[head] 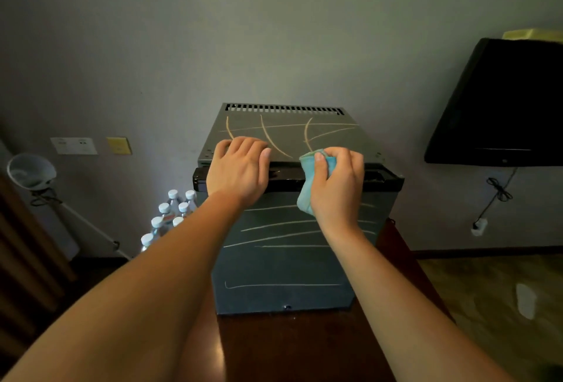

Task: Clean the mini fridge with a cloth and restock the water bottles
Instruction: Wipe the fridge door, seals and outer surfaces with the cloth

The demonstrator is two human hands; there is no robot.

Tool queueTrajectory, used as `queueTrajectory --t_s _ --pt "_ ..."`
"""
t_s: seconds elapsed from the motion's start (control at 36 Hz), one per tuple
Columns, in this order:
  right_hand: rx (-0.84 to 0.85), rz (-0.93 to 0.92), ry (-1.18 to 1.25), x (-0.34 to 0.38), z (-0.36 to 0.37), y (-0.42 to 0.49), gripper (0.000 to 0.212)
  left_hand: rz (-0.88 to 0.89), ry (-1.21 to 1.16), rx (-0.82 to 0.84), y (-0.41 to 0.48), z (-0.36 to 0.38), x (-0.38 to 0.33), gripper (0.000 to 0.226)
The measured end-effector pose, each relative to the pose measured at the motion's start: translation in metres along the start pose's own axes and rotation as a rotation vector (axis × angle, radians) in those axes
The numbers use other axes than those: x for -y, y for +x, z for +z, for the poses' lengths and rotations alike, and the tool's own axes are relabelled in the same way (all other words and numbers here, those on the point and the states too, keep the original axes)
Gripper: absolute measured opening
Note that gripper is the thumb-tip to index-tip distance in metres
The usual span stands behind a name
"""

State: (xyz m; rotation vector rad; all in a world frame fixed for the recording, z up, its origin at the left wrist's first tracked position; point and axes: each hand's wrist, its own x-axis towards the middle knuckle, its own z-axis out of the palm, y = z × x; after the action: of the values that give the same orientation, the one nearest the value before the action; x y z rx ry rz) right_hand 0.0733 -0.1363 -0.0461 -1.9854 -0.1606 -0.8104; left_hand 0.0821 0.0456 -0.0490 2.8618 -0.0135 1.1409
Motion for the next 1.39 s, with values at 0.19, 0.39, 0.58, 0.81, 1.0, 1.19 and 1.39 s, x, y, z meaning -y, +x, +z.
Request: queueTrajectory --t_s 0.19,0.39,0.58,0.81,1.0,1.19,1.39 --pt "0.061 -0.109 -0.306 0.01 0.03 -0.024 0.032 -0.026 0.021 0.027 0.001 0.003 -0.002 0.043" --pt "0.131 -0.232 -0.387 0.018 0.031 -0.026 0.027 -0.068 0.001 0.042 0.002 0.003 0.0 0.049" --pt "0.015 -0.031 -0.445 -0.022 0.004 0.002 0.024 -0.078 0.003 0.066 0.0 0.003 -0.001 0.052" --pt "0.027 -0.1 -0.455 -0.003 0.019 -0.012 0.028 -0.054 0.03 0.077 0.001 0.007 -0.003 0.051" --pt "0.101 -0.242 -0.378 0.014 0.034 -0.028 0.022 -0.069 0.012 0.067 0.001 0.006 0.0 0.051" --pt "-0.027 -0.047 -0.367 -0.022 0.0 -0.006 0.024 -0.059 0.004 0.092 0.001 0.005 0.001 0.052" --pt "-0.059 0.048 -0.361 -0.029 -0.005 -0.002 0.024 -0.042 0.014 0.118 0.0 0.001 0.0 0.053"
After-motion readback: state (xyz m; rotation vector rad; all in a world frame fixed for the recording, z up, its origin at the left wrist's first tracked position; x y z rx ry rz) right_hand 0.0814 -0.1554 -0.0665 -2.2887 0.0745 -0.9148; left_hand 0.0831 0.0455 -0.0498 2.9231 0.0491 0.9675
